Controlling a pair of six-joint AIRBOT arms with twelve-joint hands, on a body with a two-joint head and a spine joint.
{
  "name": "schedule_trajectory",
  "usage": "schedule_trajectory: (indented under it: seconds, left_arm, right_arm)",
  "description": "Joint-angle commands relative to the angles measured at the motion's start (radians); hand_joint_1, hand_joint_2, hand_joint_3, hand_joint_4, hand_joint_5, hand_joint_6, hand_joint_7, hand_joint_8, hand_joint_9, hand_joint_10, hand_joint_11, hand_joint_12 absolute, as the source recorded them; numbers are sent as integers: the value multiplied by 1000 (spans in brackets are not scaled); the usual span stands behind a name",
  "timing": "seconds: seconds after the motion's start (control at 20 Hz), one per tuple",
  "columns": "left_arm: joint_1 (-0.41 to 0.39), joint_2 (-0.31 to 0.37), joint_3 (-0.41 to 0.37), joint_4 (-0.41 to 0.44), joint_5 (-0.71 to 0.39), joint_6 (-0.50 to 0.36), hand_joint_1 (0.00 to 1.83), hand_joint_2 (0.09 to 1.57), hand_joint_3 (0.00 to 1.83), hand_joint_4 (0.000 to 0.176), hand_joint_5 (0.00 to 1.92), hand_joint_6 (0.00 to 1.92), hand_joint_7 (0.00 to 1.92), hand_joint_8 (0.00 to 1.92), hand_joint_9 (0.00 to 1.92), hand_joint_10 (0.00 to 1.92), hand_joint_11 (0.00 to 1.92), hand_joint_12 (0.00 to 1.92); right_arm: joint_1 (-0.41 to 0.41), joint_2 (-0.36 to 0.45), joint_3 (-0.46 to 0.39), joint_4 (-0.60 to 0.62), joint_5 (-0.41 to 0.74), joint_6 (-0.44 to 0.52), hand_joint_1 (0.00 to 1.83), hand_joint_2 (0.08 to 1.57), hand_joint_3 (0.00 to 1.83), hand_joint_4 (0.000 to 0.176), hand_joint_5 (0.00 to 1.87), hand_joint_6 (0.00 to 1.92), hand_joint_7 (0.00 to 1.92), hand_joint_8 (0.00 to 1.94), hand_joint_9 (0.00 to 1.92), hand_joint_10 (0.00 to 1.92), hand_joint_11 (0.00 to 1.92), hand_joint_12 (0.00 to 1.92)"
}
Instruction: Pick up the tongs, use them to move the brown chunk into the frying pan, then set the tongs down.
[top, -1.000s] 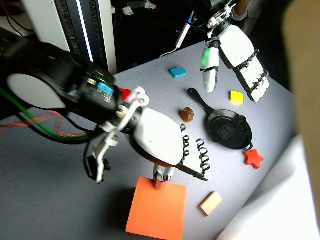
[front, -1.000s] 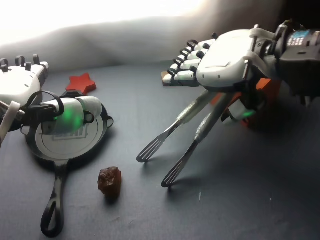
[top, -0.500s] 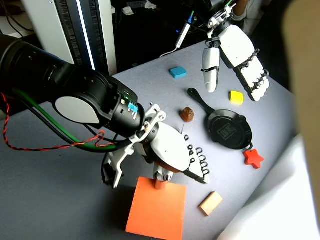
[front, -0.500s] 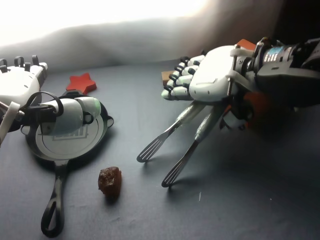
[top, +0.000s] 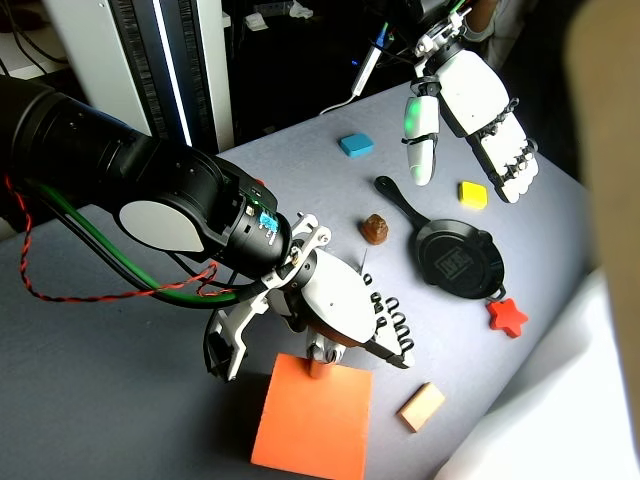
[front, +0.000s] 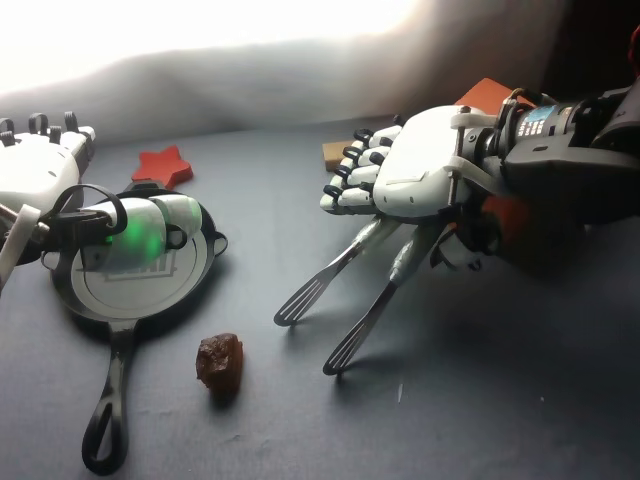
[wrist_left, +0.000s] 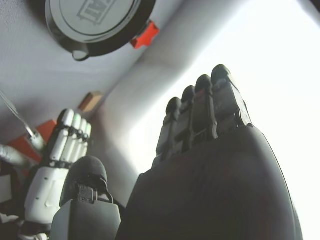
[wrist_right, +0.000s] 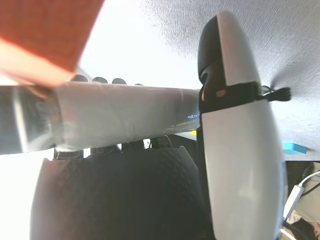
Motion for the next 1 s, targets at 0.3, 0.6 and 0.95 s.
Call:
schedule_trajectory:
  seconds: [0.3, 0.6, 0.95]
  left_arm:
    - [-1, 2, -5, 89, -56, 1, 0, 1160, 10, 0, 0, 0, 0, 0, 0, 0, 0, 0]
    - [-1, 2, -9, 89, -69, 0, 0, 1176, 12, 0, 0, 0, 0, 0, 0, 0, 0, 0]
    - [0, 2, -10, 89, -73, -2, 0, 1161, 2, 0, 0, 0, 0, 0, 0, 0, 0, 0]
  right_arm:
    - [16, 6, 0, -6, 63, -22, 1060, 1211, 6, 0, 619, 65, 625, 22, 599, 64, 68, 1328]
    - [43, 12, -6, -6, 58, -22, 1085, 1261, 4, 0, 699, 1377, 956, 23, 921, 66, 404, 1189]
    - [89, 54, -68, -6, 29, -3, 1086, 1257, 0, 0, 706, 1380, 958, 3, 933, 35, 388, 1247]
